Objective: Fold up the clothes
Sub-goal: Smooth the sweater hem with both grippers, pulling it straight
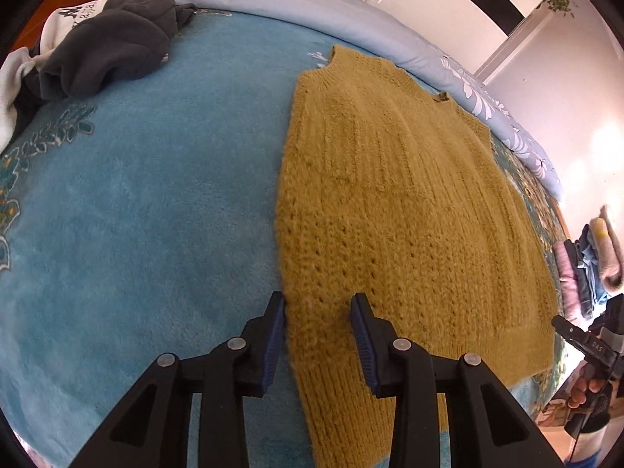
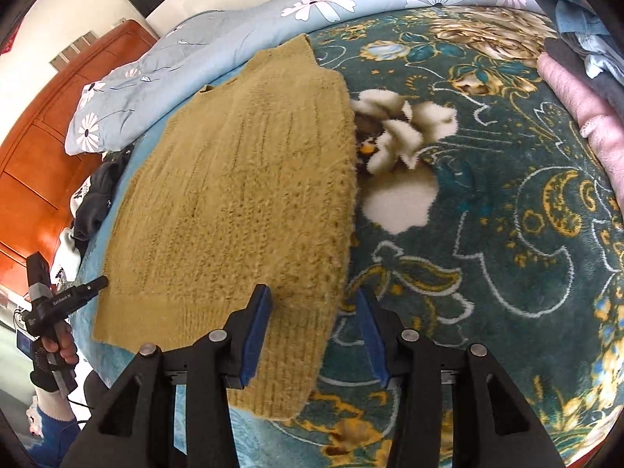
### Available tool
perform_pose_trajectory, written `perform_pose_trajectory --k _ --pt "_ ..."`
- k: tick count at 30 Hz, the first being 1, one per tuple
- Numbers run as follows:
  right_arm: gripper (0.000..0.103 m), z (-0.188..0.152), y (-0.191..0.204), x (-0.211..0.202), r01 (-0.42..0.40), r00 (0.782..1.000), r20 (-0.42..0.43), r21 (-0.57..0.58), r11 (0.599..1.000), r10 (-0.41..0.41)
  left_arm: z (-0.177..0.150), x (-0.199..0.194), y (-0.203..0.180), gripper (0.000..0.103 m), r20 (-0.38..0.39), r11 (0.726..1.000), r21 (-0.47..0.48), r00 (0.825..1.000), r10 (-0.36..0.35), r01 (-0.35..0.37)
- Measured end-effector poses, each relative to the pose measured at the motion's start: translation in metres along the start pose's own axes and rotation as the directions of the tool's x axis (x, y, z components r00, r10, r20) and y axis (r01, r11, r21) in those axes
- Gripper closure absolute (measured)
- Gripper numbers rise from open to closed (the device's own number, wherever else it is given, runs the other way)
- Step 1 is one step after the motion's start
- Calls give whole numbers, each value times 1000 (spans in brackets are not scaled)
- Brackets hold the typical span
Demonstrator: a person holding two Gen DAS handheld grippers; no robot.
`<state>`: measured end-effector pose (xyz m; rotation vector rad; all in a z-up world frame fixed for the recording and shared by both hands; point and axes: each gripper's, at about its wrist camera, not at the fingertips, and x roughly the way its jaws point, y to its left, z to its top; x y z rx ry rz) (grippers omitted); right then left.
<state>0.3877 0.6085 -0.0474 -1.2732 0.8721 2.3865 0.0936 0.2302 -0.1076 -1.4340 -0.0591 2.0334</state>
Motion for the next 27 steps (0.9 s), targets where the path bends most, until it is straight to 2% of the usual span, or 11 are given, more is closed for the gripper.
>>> perform_pose_trajectory --k 2,3,5,8,11,13,16,20,24,27 --pt "87 4 11 -2 20 1000 14 -18 1000 -20 -5 -3 -1 66 9 1000 -11 1000 -7 7" --pt "91 7 18 -3 34 999 22 -29 999 -33 -7 -5 -1 66 13 1000 -18 1000 -14 14" --pt "92 14 35 -6 23 999 38 -57 998 -21 -10 -5 -2 66 16 999 -26 1000 -18 19" --pt "92 21 75 -2 -24 998 47 -165 986 32 -15 -5 -2 66 15 999 -34 1000 -22 23" --pt "92 16 109 20 -37 999 2 -267 963 39 -19 -4 -2 66 14 998 -46 999 -31 31" --pt "92 12 120 39 -45 999 -32 -288 957 37 -22 -5 -3 66 14 998 -50 999 -33 34" --pt "92 6 121 61 -51 996 -84 -274 960 29 -25 -5 -4 66 10 999 -42 999 -31 31" --pt "92 -2 119 48 -49 997 -64 -283 958 33 -26 -3 -7 64 13 999 -43 1000 -27 27" --pt "90 -3 111 23 -32 999 -6 -252 967 32 -26 -3 -7 63 21 998 -55 999 -29 30" --pt "82 -9 103 22 -39 999 -9 -200 979 38 -26 -1 -11 61 30 998 -63 999 -22 24"
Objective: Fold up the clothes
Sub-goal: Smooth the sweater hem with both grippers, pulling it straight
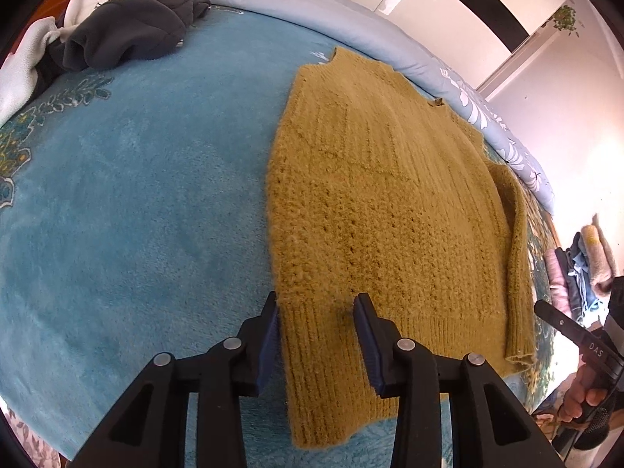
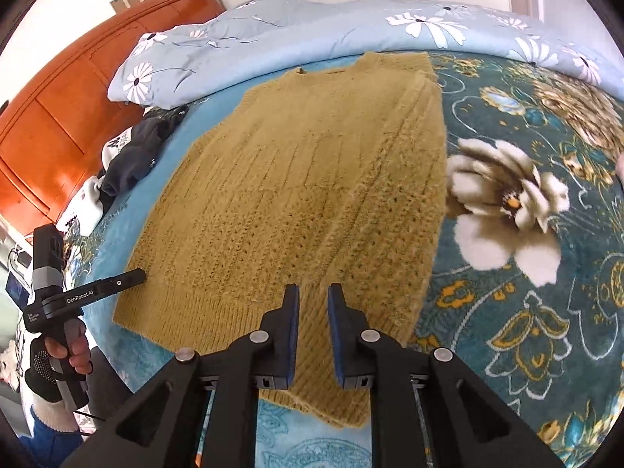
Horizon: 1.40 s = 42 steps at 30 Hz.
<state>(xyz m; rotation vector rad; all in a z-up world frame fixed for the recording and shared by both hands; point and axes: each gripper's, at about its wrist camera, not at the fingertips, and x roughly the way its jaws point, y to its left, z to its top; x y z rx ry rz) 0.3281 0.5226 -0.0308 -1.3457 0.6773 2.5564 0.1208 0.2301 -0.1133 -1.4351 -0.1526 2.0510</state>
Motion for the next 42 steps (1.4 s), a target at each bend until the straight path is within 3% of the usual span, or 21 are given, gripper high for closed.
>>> perform_pose_trajectory --k 3,7,12,16,18,22,26,30,33,36,42 --pt "60 -9 0 10 -13 1000 -18 37 999 13 -1 1 -3 60 9 1000 -1 1000 7 -7" --pt "60 -13 9 16 38 999 -5 58 998 -38 -3 0 -4 60 9 1000 -9 1000 -2 2" --pt "60 -18 25 22 158 987 -5 -16 987 -158 -5 0 -2 60 9 1000 -18 1000 -6 6" --pt "60 -19 26 25 182 983 -3 -31 983 -182 -7 -2 -1 60 10 1000 -26 1000 -11 11" --pt "62 -20 24 23 180 984 3 -24 983 -180 -8 -2 0 60 10 999 -29 1000 -15 15" --pt "88 -20 11 14 134 991 22 41 990 -135 -7 -2 1 60 11 999 -37 1000 -26 26" --pt "90 -20 -7 -12 67 994 84 100 993 -76 -7 -3 2 60 17 998 -41 999 -48 49" --pt "90 -28 -46 -56 62 979 178 214 975 -101 -6 -6 8 60 22 994 -63 996 -85 86" --pt "90 -41 -78 -66 86 976 166 290 953 -139 -6 -5 13 58 21 992 -83 995 -98 99" --pt "90 -55 -104 -52 68 987 111 350 934 -113 -5 -4 14 58 18 990 -89 994 -108 109" --pt "88 -55 -105 -43 55 990 104 351 935 -97 -5 -3 12 57 10 991 -74 994 -112 113"
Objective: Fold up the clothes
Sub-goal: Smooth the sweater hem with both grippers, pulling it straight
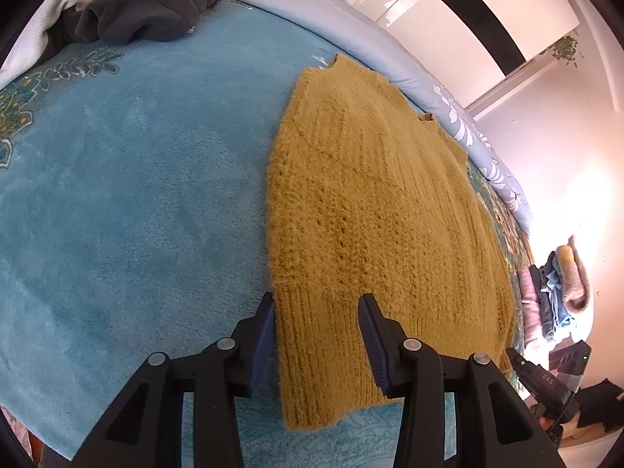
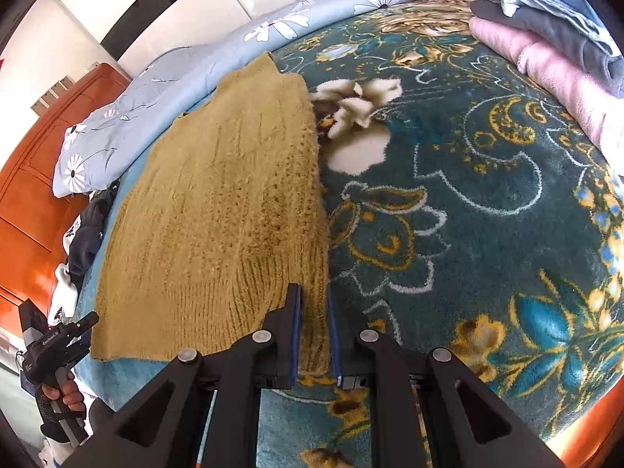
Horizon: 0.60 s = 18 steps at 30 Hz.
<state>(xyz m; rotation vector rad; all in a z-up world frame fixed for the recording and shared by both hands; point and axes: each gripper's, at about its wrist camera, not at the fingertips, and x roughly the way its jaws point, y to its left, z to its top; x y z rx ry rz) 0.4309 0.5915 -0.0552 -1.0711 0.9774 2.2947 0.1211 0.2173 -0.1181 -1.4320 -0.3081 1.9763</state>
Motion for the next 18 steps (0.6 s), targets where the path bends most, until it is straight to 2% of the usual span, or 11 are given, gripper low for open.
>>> perform_pose_trajectory --k 4,8,12,18 --pt "85 6 -6 -7 -53 998 23 23 998 52 -1 0 -1 56 -8 1000 5 1000 -15 15" --pt "76 6 -24 -3 -111 994 21 111 988 109 -5 1 0 56 -16 999 1 999 -33 33" --pt "73 1 -31 6 -142 990 16 158 977 141 -5 0 2 56 -14 999 -23 999 -47 46" --pt "72 -2 -23 12 -179 984 15 153 972 179 -8 -3 6 59 17 996 -67 998 -52 53"
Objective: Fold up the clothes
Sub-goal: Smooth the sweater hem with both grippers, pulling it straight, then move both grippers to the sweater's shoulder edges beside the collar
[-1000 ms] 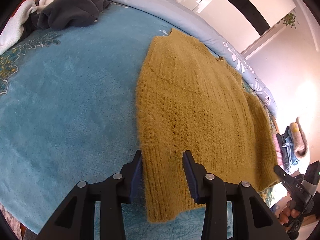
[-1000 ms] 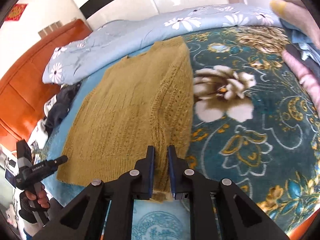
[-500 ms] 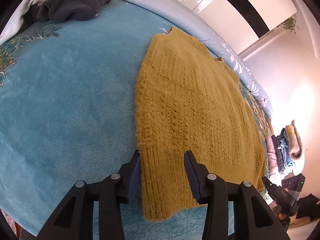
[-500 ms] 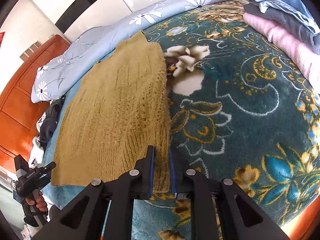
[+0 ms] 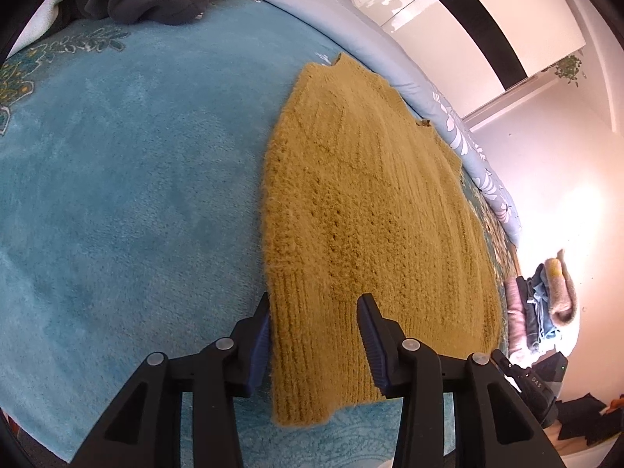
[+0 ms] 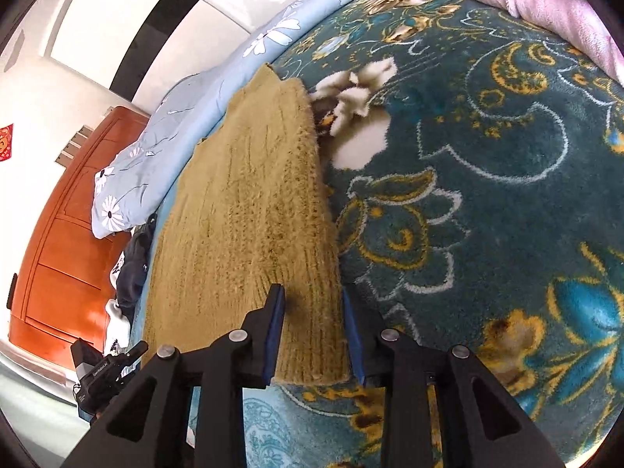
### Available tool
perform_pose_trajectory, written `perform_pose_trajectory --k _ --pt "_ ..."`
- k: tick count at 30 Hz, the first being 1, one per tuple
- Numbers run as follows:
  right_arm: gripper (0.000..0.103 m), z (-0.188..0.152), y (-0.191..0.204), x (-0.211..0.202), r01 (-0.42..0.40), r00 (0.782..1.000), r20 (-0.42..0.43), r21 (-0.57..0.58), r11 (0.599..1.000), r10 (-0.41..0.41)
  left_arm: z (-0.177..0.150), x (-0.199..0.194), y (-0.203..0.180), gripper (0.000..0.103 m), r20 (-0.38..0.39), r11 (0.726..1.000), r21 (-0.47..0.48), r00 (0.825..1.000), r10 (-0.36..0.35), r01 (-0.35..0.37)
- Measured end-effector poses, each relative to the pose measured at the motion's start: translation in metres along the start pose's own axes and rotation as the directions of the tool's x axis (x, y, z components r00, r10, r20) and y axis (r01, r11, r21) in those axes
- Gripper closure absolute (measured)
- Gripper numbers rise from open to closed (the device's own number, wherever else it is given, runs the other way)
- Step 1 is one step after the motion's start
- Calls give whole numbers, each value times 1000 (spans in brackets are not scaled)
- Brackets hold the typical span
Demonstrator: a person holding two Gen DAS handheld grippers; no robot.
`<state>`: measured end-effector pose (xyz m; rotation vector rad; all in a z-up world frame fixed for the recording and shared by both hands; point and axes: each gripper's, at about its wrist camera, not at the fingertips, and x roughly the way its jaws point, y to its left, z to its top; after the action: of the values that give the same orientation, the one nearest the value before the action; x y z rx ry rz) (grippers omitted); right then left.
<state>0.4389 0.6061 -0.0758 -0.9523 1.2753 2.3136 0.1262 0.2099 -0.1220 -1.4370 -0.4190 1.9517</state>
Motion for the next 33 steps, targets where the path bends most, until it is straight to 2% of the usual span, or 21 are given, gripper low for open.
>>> perform_pose_trajectory --k 1,5,6,9,11,14,18,24,33 --pt "72 -1 1 0 -2 1000 1 0 1000 2 0 0 0 60 4 1000 0 1000 3 -3" --pt "72 -3 1 -3 -12 1000 7 10 1000 12 1 -3 7 82 22 999 -30 1000 13 -12" --pt "73 -3 1 -4 -16 1000 6 10 1000 16 1 -4 9 84 27 999 -38 1000 15 -14" --pt "84 -5 3 -5 -28 1000 4 3 1000 28 3 -8 13 91 49 998 -55 999 5 -3" --pt "89 -6 6 -6 -35 999 5 0 999 35 7 -13 11 91 69 999 -48 998 -6 9" --pt "90 -9 13 -10 -41 999 1 -16 999 41 16 -24 9 92 110 999 -39 994 -24 29" --pt "91 -17 24 -10 -27 1000 -17 -62 998 26 21 -30 10 92 128 1000 -19 992 1 2" --pt "91 -19 13 -3 -5 999 -43 -26 1000 4 18 -10 23 92 71 998 -30 996 53 -51" --pt "91 -13 8 -8 -17 999 -51 -50 999 14 26 -1 27 88 15 998 -23 998 64 -64"
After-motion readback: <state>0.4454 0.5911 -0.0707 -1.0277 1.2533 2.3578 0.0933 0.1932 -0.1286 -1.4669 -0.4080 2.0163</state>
